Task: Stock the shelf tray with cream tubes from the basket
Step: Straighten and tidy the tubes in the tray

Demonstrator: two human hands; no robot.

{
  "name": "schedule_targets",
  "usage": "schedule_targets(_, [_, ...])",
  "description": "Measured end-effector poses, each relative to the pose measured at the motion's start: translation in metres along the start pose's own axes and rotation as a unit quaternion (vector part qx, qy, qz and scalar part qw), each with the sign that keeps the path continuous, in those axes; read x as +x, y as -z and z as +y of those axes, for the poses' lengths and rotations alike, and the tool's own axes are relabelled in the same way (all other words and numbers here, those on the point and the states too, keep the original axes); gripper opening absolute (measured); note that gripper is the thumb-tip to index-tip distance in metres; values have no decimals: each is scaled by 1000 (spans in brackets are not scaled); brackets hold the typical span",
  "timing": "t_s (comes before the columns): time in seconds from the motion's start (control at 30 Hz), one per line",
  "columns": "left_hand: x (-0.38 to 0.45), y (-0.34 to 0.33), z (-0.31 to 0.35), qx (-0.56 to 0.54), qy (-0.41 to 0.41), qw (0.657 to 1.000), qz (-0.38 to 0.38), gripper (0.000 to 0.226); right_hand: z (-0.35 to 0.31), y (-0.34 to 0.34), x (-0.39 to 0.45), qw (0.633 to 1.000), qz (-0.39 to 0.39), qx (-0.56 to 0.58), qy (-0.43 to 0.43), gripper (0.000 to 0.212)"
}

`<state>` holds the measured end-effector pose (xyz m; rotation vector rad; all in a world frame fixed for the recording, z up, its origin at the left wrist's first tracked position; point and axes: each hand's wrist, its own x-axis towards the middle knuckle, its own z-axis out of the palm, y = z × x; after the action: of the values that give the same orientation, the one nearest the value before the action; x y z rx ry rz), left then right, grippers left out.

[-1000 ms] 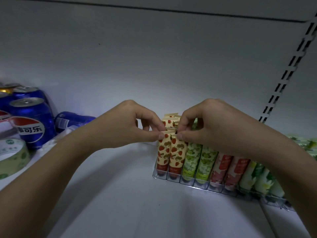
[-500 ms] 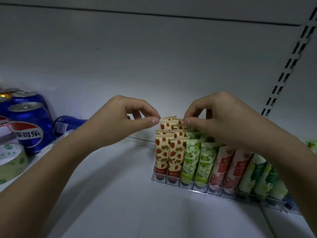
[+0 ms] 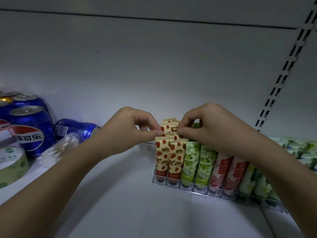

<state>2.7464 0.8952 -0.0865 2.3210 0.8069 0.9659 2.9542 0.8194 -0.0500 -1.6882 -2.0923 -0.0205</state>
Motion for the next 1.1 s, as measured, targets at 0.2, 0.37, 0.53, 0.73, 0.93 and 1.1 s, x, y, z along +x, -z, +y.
schedule_targets(0.2, [0, -1, 0, 8, 8, 1000, 14, 6, 3, 3, 0, 999, -25, 26, 4, 11])
schedule_targets(0.37, [0, -2, -1, 18, 8, 1000, 23, 9, 3, 4, 0, 999, -42, 24, 9, 12])
schedule_targets(0.53, [0, -5, -2, 10, -8, 999, 34, 5, 2, 4, -1, 999, -41, 33, 7, 12])
schedule_targets(0.73, [0, -8, -3, -24, -10, 999, 33, 2, 1, 4, 0, 999, -35, 36, 3, 10])
schedule_targets(0.93, [0, -8, -4, -36, -18, 999, 28, 2, 2, 3, 1, 999, -34, 41, 7, 9])
schedule_targets(1.1, [0, -9, -5, -44, -12, 999, 28, 3, 0, 5, 1, 998, -21, 54, 13, 14])
